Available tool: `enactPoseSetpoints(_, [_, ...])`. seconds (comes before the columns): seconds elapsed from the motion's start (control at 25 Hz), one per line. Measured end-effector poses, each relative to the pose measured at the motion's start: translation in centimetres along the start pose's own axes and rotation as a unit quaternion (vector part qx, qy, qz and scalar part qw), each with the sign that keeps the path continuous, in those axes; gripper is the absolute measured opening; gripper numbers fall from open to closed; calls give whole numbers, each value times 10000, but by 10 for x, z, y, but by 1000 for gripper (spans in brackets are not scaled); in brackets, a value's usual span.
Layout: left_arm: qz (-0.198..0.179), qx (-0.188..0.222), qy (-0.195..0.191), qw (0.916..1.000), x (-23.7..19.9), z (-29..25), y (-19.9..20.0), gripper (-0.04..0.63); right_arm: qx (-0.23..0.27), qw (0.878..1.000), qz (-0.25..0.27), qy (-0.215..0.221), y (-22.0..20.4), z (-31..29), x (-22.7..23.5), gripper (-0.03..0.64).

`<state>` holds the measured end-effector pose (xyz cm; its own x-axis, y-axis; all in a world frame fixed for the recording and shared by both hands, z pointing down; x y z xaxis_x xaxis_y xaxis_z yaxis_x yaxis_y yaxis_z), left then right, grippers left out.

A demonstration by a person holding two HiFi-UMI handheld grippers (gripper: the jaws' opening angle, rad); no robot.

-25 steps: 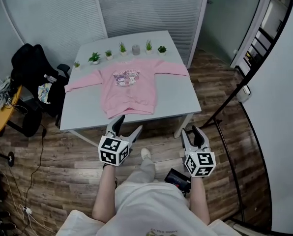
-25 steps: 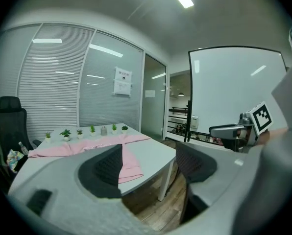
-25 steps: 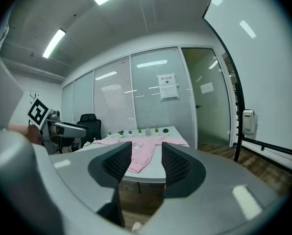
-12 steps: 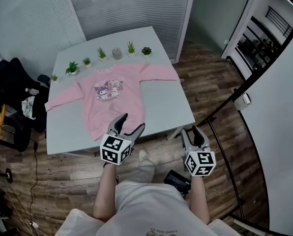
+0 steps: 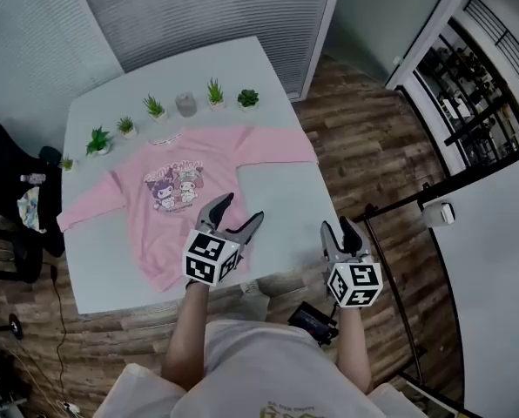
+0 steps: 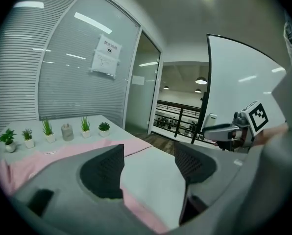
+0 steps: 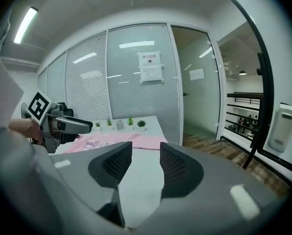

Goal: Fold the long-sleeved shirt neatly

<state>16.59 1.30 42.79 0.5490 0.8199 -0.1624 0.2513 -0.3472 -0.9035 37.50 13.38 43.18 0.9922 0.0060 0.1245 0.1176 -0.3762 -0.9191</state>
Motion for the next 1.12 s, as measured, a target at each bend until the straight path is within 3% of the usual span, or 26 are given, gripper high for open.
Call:
enactPoseSetpoints(0.52, [264,-172,-438,9985,-19,-53,12,311,-11,9988,-22,-487,12,-29,45,181])
enactPoseSetpoints(1.12, [396,-516,-258,9976,-32,-105,18,310,-138,9983,-199,-535,4,-68,110,178])
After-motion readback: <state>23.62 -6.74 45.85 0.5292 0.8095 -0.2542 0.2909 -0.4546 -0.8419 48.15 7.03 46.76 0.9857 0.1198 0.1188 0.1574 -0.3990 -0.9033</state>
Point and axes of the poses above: the fingertips, and each gripper's own axes: z backward along the fingers, x to its right, y out of its top, the point moved 5 cm from there along z, backward along the fingers, and after that the axes turned 1 degree about y, right-handed, at the moved point
